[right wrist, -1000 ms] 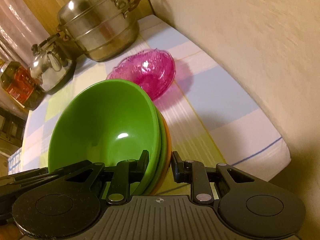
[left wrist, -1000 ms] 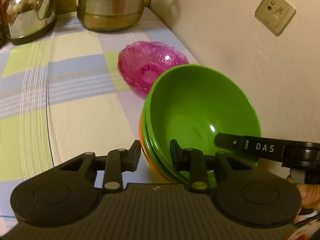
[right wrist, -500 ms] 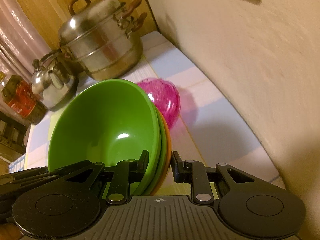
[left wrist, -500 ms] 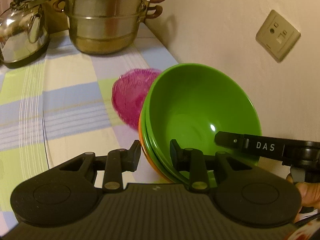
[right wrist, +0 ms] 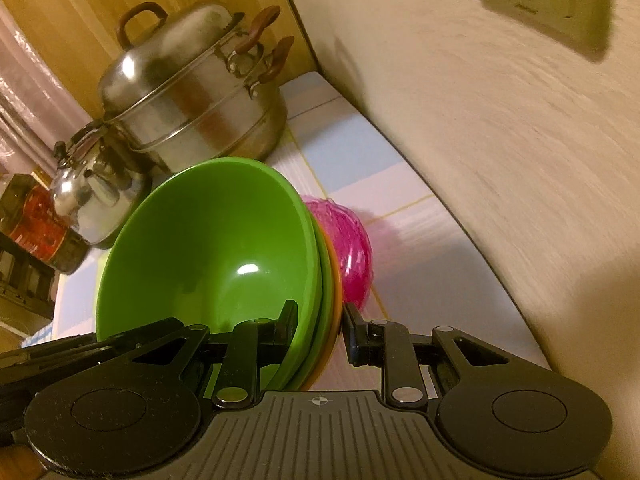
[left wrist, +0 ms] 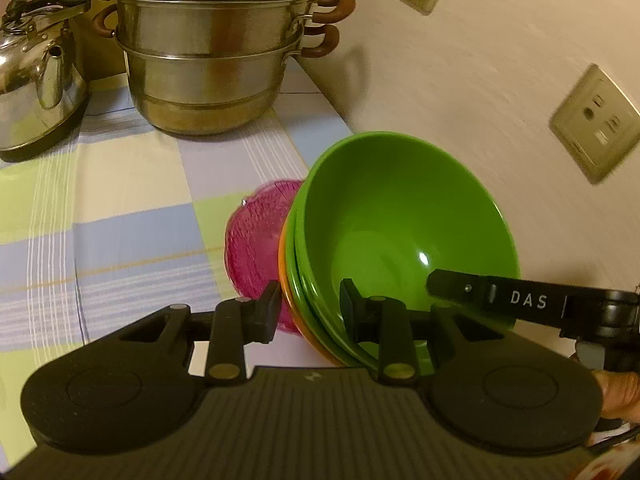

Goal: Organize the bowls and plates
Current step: 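Lower the bowl stack onto the pink plate stack with both grippers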

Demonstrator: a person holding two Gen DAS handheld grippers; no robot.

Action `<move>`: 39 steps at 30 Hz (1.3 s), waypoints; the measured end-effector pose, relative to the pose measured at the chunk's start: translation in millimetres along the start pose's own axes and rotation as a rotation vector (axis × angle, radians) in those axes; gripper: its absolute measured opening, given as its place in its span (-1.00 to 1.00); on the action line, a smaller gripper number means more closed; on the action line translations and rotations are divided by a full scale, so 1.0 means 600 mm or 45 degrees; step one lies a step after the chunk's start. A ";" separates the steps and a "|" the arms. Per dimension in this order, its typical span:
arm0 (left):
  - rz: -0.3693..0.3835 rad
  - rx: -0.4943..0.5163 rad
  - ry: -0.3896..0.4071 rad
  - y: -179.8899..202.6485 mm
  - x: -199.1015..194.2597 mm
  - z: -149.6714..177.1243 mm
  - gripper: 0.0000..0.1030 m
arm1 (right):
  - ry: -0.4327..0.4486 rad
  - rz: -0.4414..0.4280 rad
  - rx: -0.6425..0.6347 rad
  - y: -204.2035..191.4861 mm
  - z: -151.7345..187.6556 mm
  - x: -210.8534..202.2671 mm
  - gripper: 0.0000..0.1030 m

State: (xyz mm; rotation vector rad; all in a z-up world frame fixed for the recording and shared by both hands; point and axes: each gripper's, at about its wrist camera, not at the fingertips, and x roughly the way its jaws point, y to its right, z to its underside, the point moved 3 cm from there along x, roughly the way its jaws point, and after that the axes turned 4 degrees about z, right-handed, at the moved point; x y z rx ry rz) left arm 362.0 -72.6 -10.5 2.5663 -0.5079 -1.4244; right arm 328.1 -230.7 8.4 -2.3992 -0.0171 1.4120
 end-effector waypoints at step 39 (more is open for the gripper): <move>-0.036 -0.063 -0.070 -0.069 0.132 -0.045 -0.47 | -0.091 0.033 0.001 0.004 -0.054 0.172 -0.56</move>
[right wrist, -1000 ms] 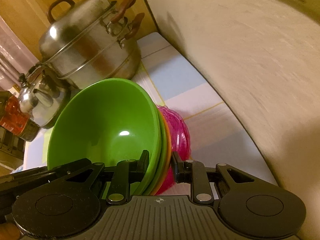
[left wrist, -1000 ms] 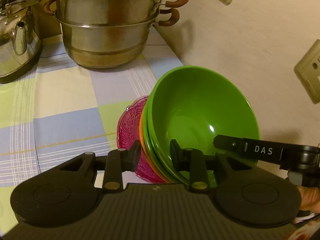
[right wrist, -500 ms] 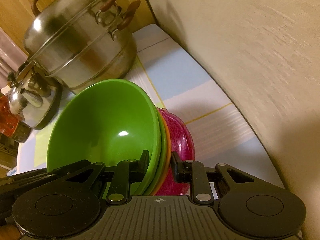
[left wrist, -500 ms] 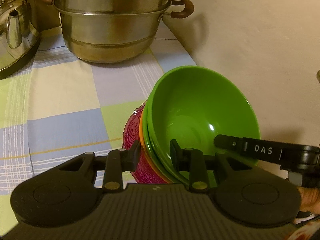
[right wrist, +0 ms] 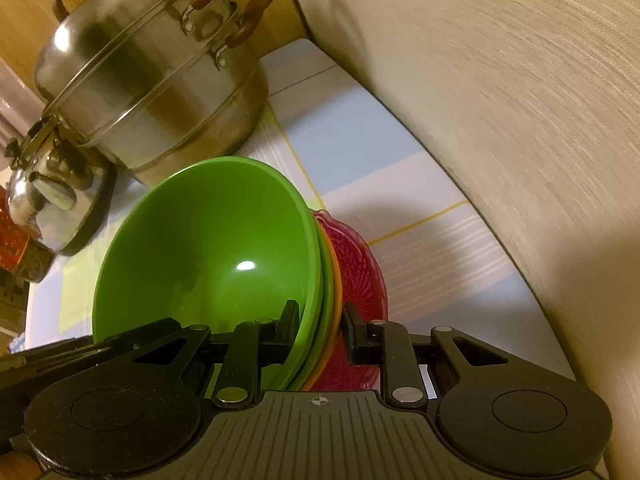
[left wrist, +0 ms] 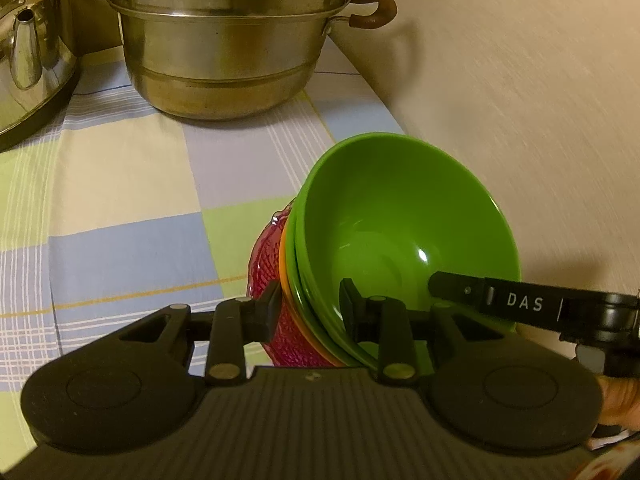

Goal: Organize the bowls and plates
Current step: 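Lower the bowl stack onto the pink plate stack with both grippers, then open both grippers to release the bowl stack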

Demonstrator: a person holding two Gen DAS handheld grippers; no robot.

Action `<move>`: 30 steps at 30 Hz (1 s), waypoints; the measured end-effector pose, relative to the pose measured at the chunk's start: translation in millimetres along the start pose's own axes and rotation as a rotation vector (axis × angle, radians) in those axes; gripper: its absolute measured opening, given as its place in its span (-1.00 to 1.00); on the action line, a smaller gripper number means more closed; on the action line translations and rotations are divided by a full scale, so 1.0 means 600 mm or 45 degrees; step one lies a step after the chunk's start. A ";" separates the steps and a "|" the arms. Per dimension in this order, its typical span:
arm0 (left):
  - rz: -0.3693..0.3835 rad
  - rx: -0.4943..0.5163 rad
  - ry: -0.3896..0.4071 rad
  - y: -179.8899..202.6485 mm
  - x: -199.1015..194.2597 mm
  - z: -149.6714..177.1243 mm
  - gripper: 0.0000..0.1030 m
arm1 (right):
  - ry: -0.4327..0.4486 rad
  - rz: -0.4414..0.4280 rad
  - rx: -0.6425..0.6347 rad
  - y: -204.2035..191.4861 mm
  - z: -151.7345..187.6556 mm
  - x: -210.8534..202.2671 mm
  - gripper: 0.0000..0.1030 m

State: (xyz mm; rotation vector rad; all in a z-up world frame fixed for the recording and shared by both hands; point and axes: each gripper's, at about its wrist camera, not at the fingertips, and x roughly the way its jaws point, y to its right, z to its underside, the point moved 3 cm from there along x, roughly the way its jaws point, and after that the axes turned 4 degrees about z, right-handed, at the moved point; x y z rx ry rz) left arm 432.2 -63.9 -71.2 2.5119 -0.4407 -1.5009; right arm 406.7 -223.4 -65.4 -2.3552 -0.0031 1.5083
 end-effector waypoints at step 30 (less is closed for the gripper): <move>-0.044 0.044 0.120 0.004 -0.039 -0.001 -0.17 | 0.119 -0.014 -0.027 -0.004 0.008 -0.035 -0.04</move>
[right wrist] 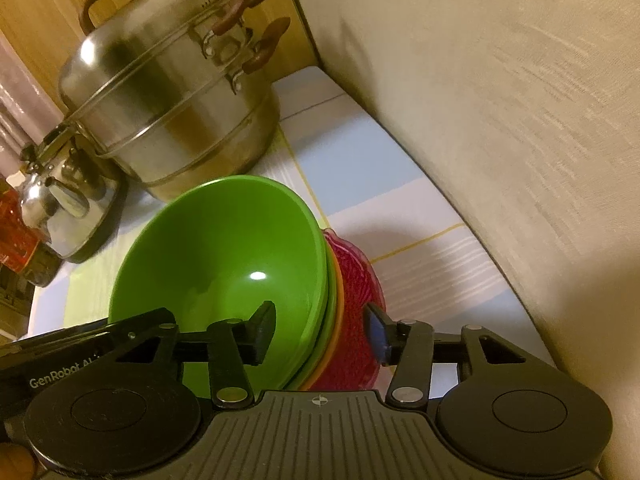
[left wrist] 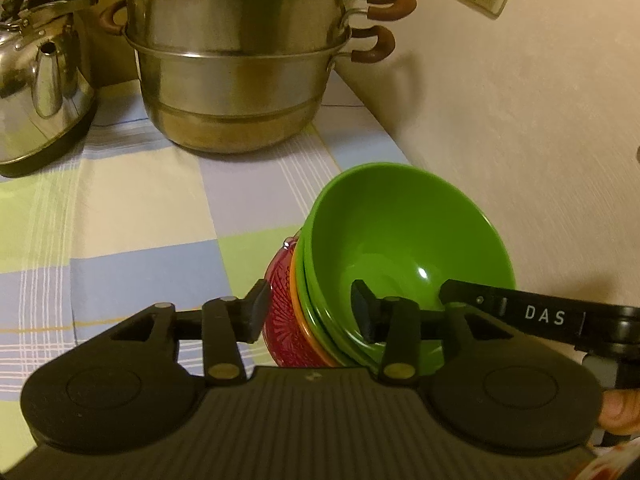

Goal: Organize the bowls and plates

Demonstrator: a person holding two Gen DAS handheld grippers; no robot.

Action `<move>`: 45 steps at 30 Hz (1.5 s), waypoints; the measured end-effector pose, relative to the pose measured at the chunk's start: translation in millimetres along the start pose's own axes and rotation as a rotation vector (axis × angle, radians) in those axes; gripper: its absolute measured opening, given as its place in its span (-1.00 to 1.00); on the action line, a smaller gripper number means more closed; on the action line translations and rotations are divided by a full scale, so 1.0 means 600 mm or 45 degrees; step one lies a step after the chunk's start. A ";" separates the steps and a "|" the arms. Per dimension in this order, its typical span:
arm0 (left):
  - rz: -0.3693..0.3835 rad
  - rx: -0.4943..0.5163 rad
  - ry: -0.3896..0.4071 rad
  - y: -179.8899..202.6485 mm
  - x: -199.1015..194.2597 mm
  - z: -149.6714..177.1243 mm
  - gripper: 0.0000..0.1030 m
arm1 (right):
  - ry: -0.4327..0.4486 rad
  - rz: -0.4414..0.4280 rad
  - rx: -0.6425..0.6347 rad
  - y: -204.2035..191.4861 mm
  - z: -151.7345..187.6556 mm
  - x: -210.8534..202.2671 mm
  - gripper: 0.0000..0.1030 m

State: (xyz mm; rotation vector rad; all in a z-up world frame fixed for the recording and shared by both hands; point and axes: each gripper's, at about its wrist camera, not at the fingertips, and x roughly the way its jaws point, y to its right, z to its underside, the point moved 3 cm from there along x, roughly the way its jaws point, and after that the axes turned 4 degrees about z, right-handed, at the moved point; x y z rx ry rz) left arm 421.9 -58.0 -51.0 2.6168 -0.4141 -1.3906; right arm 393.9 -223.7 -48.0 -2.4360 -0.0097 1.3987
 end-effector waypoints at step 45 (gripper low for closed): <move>-0.062 0.013 0.185 0.014 -0.194 0.123 0.30 | 0.217 0.071 -0.186 -0.045 0.126 -0.187 0.44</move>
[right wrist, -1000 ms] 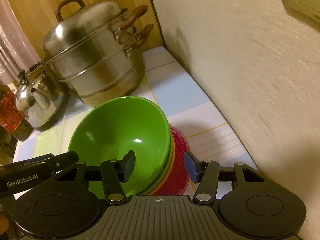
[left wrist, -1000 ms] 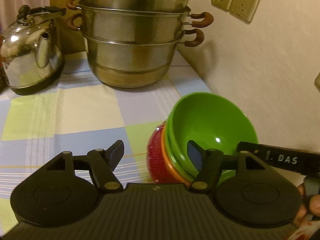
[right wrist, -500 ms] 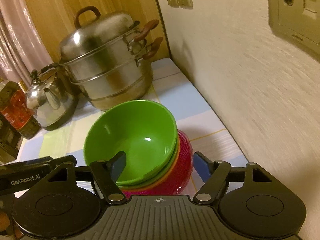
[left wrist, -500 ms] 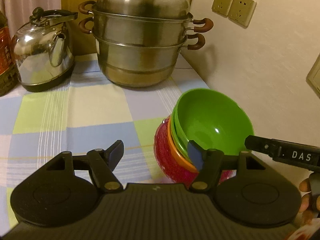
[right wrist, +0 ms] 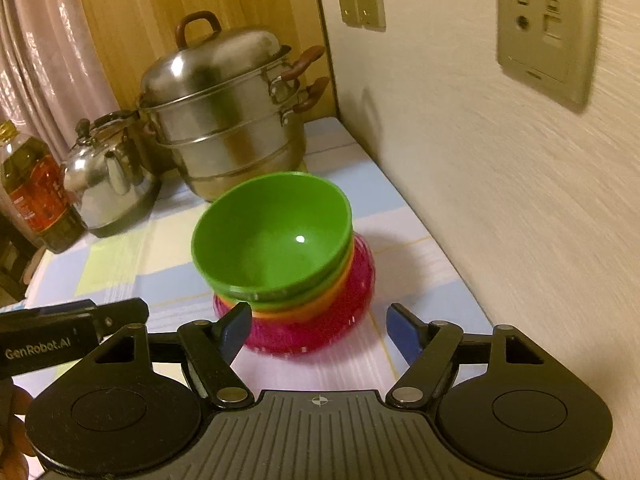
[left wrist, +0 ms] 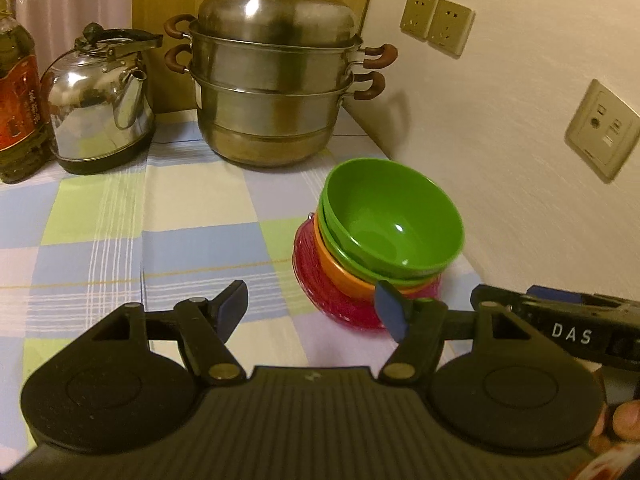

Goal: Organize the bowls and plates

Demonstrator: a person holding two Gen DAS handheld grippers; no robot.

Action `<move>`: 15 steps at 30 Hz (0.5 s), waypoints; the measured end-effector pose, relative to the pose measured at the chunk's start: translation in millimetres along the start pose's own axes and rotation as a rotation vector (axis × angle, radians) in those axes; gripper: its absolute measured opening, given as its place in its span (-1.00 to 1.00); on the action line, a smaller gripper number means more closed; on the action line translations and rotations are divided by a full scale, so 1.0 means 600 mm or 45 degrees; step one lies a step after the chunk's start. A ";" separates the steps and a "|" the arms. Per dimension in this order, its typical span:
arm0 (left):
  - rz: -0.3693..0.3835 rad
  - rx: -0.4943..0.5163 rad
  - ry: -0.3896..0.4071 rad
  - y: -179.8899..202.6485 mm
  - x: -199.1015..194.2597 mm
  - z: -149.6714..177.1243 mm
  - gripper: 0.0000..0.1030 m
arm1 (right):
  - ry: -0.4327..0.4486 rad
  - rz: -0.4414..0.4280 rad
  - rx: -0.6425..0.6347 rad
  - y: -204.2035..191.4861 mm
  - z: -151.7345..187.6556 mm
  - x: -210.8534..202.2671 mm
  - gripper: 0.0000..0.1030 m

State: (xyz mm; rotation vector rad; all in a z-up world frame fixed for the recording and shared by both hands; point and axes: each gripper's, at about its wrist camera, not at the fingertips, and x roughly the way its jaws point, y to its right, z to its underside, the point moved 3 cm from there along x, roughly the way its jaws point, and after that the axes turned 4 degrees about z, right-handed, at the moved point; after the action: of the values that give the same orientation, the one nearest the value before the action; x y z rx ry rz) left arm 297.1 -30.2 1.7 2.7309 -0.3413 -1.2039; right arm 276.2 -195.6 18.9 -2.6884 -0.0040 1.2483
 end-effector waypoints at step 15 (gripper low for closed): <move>-0.032 -0.051 0.051 0.004 -0.088 0.090 0.29 | -0.012 0.014 -0.027 -0.002 0.073 -0.081 0.44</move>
State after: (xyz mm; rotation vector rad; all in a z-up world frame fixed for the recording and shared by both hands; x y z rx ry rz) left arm 222.2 -20.5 3.3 2.7288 -0.2762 -1.1479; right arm 211.9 -191.4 28.2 -2.7041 -0.0042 1.2710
